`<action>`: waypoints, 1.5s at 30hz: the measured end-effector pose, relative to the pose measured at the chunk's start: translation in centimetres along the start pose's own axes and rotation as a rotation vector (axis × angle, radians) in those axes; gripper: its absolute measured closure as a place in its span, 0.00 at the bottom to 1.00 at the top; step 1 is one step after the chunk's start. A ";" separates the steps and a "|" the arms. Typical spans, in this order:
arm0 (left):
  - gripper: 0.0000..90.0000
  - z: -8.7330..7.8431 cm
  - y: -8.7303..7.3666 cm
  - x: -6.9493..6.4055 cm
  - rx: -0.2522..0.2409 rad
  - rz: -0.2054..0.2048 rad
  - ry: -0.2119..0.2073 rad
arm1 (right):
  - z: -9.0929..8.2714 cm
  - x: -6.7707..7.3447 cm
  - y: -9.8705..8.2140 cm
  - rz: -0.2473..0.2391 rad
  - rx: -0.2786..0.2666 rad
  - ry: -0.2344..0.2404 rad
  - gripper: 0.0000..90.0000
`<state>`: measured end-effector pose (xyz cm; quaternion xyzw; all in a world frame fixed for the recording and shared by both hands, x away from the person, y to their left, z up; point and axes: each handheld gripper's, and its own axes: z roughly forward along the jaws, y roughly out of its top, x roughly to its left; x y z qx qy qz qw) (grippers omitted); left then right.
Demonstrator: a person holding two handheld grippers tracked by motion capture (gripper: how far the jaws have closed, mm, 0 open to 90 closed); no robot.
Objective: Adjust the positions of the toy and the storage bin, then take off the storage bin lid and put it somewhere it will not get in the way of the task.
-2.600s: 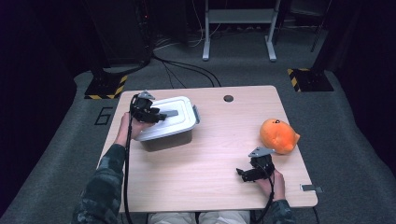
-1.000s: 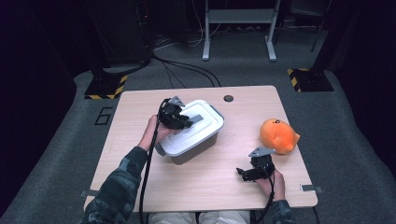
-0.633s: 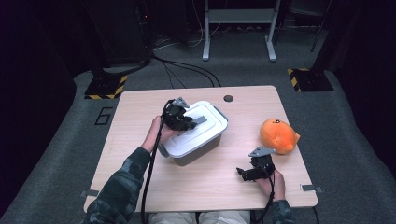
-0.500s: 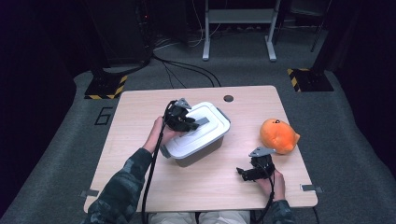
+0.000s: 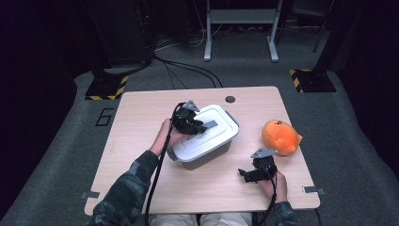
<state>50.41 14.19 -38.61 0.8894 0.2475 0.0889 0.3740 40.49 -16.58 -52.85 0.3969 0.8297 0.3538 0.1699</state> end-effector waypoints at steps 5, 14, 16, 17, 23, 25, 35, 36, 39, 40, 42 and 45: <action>0.74 0.2 0.3 -0.4 0.000 0.001 0.003 | 0.0 0.0 0.0 -0.001 0.000 -0.001 0.07; 0.74 0.3 0.5 -0.6 0.005 0.012 -0.001 | 0.0 0.0 0.0 0.001 0.000 -0.003 0.07; 0.74 0.3 0.5 -0.7 0.005 0.015 0.004 | 0.0 0.0 0.0 0.001 -0.001 -0.003 0.07; 0.74 0.3 0.5 -0.7 0.004 0.017 0.004 | 0.0 0.0 0.0 0.000 -0.001 -0.002 0.07; 0.74 0.2 0.5 -0.7 0.006 0.021 0.001 | 0.0 0.0 0.0 0.002 -0.001 -0.002 0.07; 0.74 0.1 0.5 -0.7 -0.001 0.020 0.002 | 0.0 0.0 0.0 0.001 -0.001 -0.001 0.07; 0.74 -1.0 0.6 -0.6 -0.019 0.020 0.016 | 0.0 0.0 0.0 0.003 -0.004 -0.004 0.08; 0.74 -1.1 0.7 -0.6 -0.019 0.017 0.016 | 0.0 0.0 0.0 0.003 -0.004 -0.005 0.08; 0.74 -1.4 0.8 -0.6 -0.031 0.023 0.028 | 0.0 0.0 0.0 0.003 -0.004 -0.005 0.08; 0.74 -1.6 0.9 -0.6 -0.037 0.023 0.035 | 0.0 0.0 0.0 0.003 -0.004 -0.005 0.08; 0.74 -1.8 1.0 -0.6 -0.043 0.021 0.036 | 0.0 0.0 0.0 0.002 -0.004 -0.006 0.08; 0.74 -2.2 1.2 -0.7 -0.049 0.022 0.042 | 0.0 0.0 0.0 0.003 -0.004 -0.006 0.08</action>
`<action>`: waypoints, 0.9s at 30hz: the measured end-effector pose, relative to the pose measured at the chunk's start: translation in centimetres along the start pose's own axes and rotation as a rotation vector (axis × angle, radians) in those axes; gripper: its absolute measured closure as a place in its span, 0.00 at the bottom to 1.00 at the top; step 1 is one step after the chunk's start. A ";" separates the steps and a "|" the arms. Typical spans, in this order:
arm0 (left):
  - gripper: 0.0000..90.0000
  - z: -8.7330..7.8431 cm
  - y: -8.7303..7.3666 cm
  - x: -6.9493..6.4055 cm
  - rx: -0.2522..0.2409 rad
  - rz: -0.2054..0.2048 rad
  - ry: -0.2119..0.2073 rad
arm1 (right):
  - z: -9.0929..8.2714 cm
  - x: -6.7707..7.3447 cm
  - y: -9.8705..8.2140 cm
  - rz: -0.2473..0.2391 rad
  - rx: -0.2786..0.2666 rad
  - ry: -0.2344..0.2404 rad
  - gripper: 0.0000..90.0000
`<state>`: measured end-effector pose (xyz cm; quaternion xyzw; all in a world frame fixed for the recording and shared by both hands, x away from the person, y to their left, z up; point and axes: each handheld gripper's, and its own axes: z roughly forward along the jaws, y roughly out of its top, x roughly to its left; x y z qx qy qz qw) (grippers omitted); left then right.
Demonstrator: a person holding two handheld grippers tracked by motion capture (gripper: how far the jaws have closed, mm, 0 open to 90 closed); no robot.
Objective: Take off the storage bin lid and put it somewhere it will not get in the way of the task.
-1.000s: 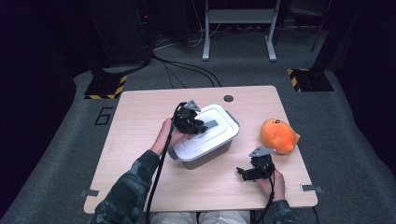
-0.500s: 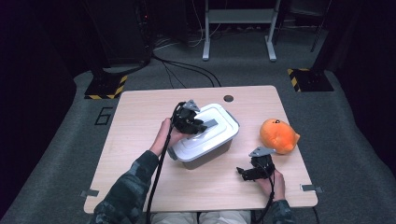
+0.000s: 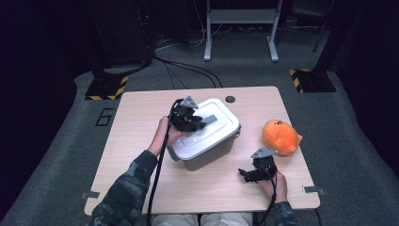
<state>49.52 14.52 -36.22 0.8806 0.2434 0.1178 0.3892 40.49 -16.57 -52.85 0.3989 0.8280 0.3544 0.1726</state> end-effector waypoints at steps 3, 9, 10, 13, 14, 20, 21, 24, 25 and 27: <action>0.74 -0.4 0.2 -0.1 -0.002 0.007 0.008 | 0.0 0.0 0.0 -0.001 0.000 0.000 0.08; 0.74 -1.2 0.7 0.0 -0.011 0.006 0.025 | 0.0 0.0 0.0 0.000 -0.001 0.000 0.08; 0.74 -1.4 0.7 0.0 -0.014 0.004 0.028 | 0.0 0.0 0.0 -0.001 -0.001 -0.001 0.08; 0.74 -2.1 0.8 0.2 -0.024 -0.004 0.040 | 0.0 0.0 0.0 0.000 -0.001 -0.001 0.08; 0.74 -2.2 0.8 0.3 -0.024 -0.006 0.045 | 0.0 0.0 0.0 -0.001 0.000 -0.001 0.08; 0.74 -3.5 0.9 1.0 -0.026 -0.019 0.073 | 0.0 0.0 0.0 0.000 -0.001 -0.001 0.08; 0.74 -3.6 0.9 1.1 -0.029 -0.024 0.078 | 0.0 0.0 0.0 0.000 -0.001 -0.001 0.08; 0.74 -4.2 0.9 1.4 -0.035 -0.027 0.088 | 0.0 0.0 0.0 -0.001 0.000 -0.001 0.08; 0.74 -4.4 0.8 1.5 -0.036 -0.032 0.094 | 0.0 0.0 0.0 0.000 -0.001 -0.001 0.08; 0.74 -4.7 0.7 1.7 -0.036 -0.037 0.099 | 0.0 0.0 0.0 -0.001 -0.001 -0.001 0.08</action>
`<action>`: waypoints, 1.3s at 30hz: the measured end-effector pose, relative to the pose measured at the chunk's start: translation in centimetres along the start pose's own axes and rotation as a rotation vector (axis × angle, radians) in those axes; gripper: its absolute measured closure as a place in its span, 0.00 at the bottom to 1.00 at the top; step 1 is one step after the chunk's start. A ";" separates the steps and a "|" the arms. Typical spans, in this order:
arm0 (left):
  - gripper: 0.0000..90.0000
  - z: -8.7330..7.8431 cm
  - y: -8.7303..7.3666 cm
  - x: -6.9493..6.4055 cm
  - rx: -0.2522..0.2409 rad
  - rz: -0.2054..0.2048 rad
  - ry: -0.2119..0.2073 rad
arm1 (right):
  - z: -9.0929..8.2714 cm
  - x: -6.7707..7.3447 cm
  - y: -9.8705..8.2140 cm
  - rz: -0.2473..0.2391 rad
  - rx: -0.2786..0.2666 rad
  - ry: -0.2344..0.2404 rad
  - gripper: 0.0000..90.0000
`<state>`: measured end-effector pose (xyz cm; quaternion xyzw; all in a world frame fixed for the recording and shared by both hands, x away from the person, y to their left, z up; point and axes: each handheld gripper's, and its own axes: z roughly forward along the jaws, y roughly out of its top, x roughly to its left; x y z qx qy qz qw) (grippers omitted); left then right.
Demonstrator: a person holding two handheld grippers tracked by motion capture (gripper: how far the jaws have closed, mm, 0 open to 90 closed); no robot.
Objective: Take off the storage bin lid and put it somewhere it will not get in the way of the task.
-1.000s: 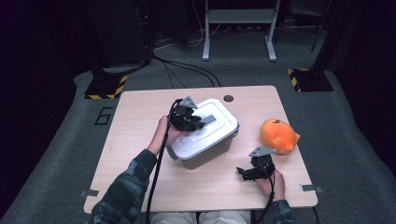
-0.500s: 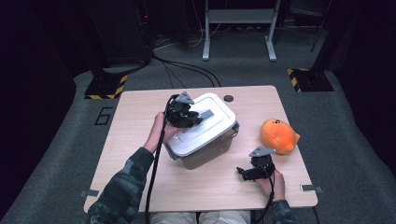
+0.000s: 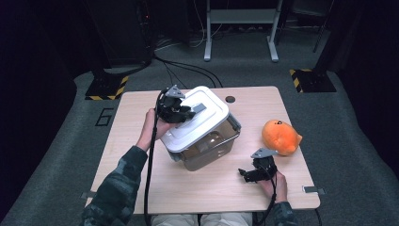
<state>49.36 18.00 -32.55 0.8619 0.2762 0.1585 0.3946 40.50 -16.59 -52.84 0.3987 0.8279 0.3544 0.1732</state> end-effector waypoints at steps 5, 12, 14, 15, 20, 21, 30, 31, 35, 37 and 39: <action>0.74 -0.9 -0.3 0.7 -0.008 -0.021 0.024 | 0.0 0.0 0.0 0.002 0.000 0.000 0.08; 0.74 -2.2 -0.6 1.6 -0.025 -0.045 0.054 | 0.0 0.0 0.0 0.005 0.004 0.003 0.08; 0.74 -2.7 -0.8 2.0 -0.025 -0.051 0.063 | 0.0 0.0 0.0 0.005 0.003 0.002 0.08; 0.74 -2.9 -0.9 2.2 -0.029 -0.054 0.069 | 0.0 0.0 0.0 0.006 0.001 -0.002 0.08; 0.74 -3.5 -1.3 3.0 -0.022 -0.073 0.093 | 0.0 0.0 0.0 0.007 0.000 0.000 0.08; 0.74 -3.6 -1.4 3.2 -0.022 -0.071 0.102 | 0.0 0.0 0.0 0.007 0.000 0.000 0.08; 0.74 -5.1 -2.5 4.9 -0.027 -0.116 0.138 | 0.0 -0.1 0.0 0.007 -0.001 0.001 0.09; 0.74 -5.2 -2.6 5.1 -0.025 -0.117 0.144 | 0.0 0.0 0.0 0.007 -0.002 0.000 0.09; 0.74 -5.9 -3.2 5.8 -0.021 -0.136 0.169 | 0.0 0.0 0.0 0.014 -0.003 -0.005 0.09; 0.74 -6.3 -3.5 6.2 -0.016 -0.142 0.177 | 0.0 0.0 0.0 0.007 -0.001 -0.001 0.09; 0.74 -6.4 -3.9 6.6 -0.025 -0.165 0.188 | 0.0 0.0 0.0 0.013 -0.003 -0.004 0.09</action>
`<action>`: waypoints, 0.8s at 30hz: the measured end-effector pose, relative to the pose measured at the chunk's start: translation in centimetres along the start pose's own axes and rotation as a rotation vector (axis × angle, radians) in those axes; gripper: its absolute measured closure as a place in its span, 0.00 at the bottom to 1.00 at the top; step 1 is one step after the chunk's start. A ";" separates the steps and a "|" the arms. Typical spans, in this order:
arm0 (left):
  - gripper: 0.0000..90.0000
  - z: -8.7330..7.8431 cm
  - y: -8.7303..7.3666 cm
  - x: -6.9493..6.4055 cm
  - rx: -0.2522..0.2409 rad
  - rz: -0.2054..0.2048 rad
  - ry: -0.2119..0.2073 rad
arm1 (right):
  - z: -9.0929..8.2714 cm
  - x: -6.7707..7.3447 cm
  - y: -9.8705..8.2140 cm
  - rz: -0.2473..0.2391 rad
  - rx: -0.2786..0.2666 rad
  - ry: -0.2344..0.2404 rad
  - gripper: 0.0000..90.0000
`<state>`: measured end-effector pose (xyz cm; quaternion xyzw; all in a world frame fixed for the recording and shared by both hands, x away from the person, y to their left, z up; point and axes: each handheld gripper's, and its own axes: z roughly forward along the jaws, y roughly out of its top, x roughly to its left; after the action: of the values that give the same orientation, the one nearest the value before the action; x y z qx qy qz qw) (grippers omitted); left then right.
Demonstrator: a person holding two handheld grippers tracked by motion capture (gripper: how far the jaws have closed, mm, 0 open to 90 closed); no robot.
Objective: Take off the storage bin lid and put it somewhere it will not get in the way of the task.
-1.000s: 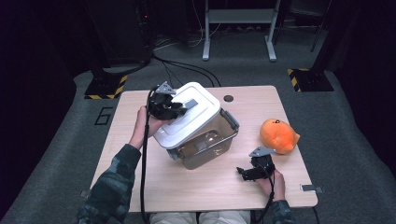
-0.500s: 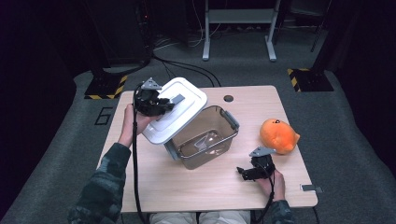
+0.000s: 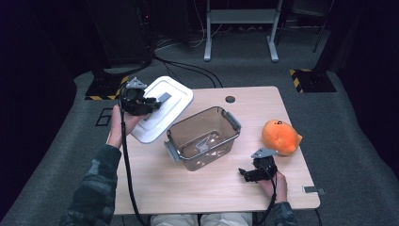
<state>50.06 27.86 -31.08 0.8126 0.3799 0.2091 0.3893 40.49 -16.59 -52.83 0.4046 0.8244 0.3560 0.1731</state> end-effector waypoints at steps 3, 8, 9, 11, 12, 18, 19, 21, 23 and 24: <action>0.74 -0.4 -0.5 0.8 -0.002 -0.022 0.015 | 0.0 -0.1 0.0 -0.006 0.001 0.004 0.09; 0.74 -1.0 -1.4 2.1 0.001 -0.048 0.054 | 0.0 -0.1 0.0 -0.009 0.002 0.004 0.09; 0.74 -1.0 -1.5 2.3 -0.002 -0.059 0.057 | 0.0 -0.1 0.0 -0.009 0.002 0.005 0.09; 0.74 -1.1 -2.0 2.9 0.004 -0.077 0.071 | 0.0 -0.1 0.0 -0.008 0.001 0.005 0.09; 0.74 -1.1 -2.2 3.1 0.005 -0.083 0.075 | 0.0 -0.1 0.0 -0.008 0.001 0.004 0.09; 0.74 -0.8 -3.8 4.7 0.026 -0.163 0.117 | 0.0 -0.1 0.0 -0.009 0.002 0.005 0.09; 0.74 -0.8 -4.1 4.9 0.020 -0.178 0.127 | 0.0 -0.1 0.0 -0.009 0.002 0.005 0.09; 0.74 -0.7 -4.7 5.3 0.023 -0.195 0.132 | 0.0 -0.1 0.0 -0.008 0.002 0.005 0.09; 0.74 -0.5 -5.4 5.7 0.032 -0.217 0.144 | 0.0 -0.1 0.0 -0.008 0.002 0.005 0.09; 0.74 -0.4 -5.6 5.9 0.033 -0.223 0.146 | 0.0 -0.1 0.0 -0.009 0.002 0.005 0.09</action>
<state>50.93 34.91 -35.02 0.7542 0.4986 0.2167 0.3682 40.51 -16.67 -52.83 0.4003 0.8268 0.3555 0.1723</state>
